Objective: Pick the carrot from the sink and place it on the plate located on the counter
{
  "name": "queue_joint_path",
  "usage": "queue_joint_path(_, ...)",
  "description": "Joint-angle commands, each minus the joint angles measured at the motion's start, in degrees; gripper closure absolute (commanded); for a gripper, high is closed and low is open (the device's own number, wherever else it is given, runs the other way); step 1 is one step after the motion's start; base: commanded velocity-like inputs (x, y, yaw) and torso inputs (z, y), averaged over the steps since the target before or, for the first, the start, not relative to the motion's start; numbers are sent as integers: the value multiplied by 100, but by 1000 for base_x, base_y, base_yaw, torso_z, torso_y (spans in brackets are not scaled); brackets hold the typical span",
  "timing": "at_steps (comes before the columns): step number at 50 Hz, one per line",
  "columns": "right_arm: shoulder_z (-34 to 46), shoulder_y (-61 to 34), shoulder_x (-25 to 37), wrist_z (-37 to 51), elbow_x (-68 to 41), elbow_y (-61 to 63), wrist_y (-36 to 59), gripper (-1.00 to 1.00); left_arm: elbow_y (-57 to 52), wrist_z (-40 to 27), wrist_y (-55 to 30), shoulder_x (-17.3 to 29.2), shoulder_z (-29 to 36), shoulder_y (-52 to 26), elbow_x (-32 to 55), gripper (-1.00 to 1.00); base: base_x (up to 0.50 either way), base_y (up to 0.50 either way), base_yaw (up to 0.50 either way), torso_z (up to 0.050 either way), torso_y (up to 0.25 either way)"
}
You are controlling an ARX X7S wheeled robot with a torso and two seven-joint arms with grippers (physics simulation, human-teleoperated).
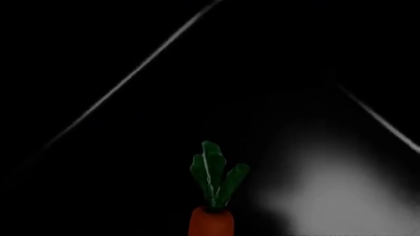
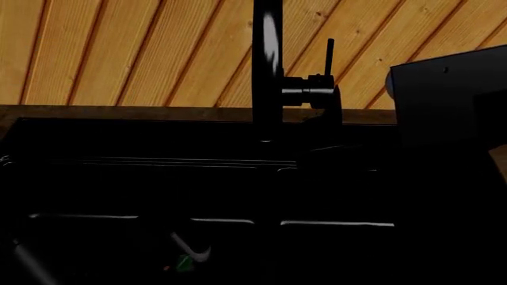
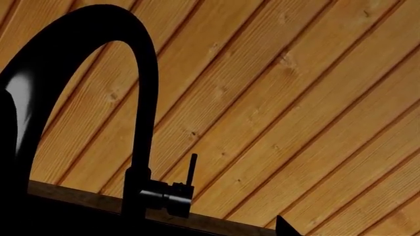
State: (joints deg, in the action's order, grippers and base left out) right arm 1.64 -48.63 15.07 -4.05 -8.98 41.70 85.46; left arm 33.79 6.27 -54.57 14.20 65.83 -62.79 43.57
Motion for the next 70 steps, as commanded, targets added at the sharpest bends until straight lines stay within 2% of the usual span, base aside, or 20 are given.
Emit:
queue_joint_path(1, 22, 8, -2, 0, -29, 22, -33, -100, -1632, -681, -498, 533, -690, 4, 538, 100, 0, 0, 0, 0, 0)
queue_joint_path(5, 15, 10, 6, 11, -34, 20, -40, -100, -2322, -1097, -723, 787, -983, 47, 809, 100, 0, 0, 0, 0, 0)
queue_joint_path(15, -42, -16, 39, 63, -26, 61, -2, -100, -4255, -2479, -1093, 1537, -2292, 441, 2015, 100, 0, 0, 0, 0, 0)
queue_joint_path(19, -103, -37, 49, 83, -25, 137, 63, -100, -4498, -2698, -996, 1671, -2596, 528, 2212, 100, 0, 0, 0, 0, 0)
queue_joint_path(22, -163, -56, 58, 95, -26, 191, 114, -100, -4612, -2765, -609, 1781, -2743, 745, 2043, 100, 0, 0, 0, 0, 0)
queue_joint_path(23, -170, -54, 58, 103, -24, 196, 113, -100, -4677, -2927, -720, 1816, -2977, 597, 2311, 100, 0, 0, 0, 0, 0)
queue_joint_path(27, -126, -30, 51, 129, -23, 136, 58, -100, -4779, -3007, -387, 1867, -3324, 660, 2386, 100, 0, 0, 0, 0, 0)
queue_joint_path(31, -109, -33, 21, 127, -54, 140, 88, -100, -4883, -2780, 82, 1884, -3495, 871, 2308, 100, 0, 0, 0, 0, 0)
queue_joint_path(40, -290, -38, 37, -10, -497, 391, 446, -100, -4829, -2432, 308, 1790, -3761, 514, 2488, 100, 0, 0, 0, 0, 0)
queue_joint_path(43, -484, -56, 254, 567, -1520, 380, 451, -100, -4656, -2240, 378, 1692, -3838, 374, 2585, 100, 0, 0, 0, 0, 0)
queue_joint_path(47, -909, -222, 649, 1935, -3646, 204, 448, -100, -4632, -2122, 451, 1634, -3981, 316, 2790, 100, 0, 0, 0, 0, 0)
queue_joint_path(51, -1103, -336, 897, 2706, -4969, 36, 436, -100, -4564, -2024, 520, 1573, -4075, 215, 2887, 100, 0, 0, 0, 0, 0)
queue_joint_path(70, -1375, -531, 1628, 4476, -8544, -354, 122, -100, -4346, -1737, 649, 1280, -4380, -126, 3454, 100, 0, 0, 0, 0, 0)
